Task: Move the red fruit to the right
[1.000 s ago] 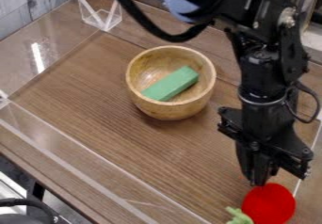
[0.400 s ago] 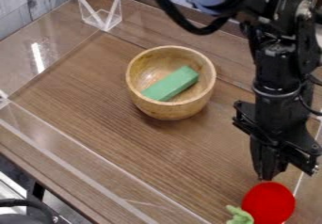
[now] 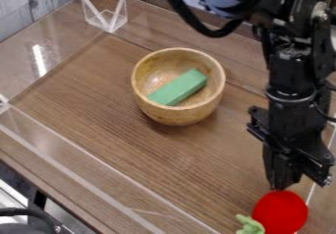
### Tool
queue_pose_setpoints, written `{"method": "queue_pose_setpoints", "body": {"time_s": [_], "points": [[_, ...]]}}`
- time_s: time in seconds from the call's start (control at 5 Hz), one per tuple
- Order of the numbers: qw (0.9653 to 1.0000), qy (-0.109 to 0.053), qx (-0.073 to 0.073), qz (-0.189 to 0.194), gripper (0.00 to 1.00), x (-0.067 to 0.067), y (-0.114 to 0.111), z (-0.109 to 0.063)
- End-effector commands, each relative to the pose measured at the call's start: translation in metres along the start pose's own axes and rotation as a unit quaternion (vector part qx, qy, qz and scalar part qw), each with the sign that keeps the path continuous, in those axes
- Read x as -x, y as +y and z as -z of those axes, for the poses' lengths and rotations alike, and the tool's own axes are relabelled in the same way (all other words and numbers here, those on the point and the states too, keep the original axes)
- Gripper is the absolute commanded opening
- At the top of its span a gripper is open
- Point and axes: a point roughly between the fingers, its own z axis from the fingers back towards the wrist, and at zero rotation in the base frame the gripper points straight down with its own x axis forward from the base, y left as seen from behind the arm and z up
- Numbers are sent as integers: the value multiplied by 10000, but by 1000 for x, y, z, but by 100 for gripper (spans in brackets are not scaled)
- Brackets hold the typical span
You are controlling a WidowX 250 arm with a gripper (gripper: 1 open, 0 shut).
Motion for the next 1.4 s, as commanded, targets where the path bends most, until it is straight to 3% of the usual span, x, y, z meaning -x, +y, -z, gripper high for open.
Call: {"method": "queue_pose_setpoints", "body": {"time_s": [0.0, 0.4, 0.8, 1.0, 1.2], "points": [[9992, -161, 16, 354, 0, -8, -3, -12], [9990, -352, -59, -274, 0, -4, -8, -10], [9980, -464, -91, -411, 0, 5, -12, -6], [9972, -567, -197, -442, 0, 6, -6, -30], [9958, -642, -294, -577, 0, -4, -11, -22]]}}
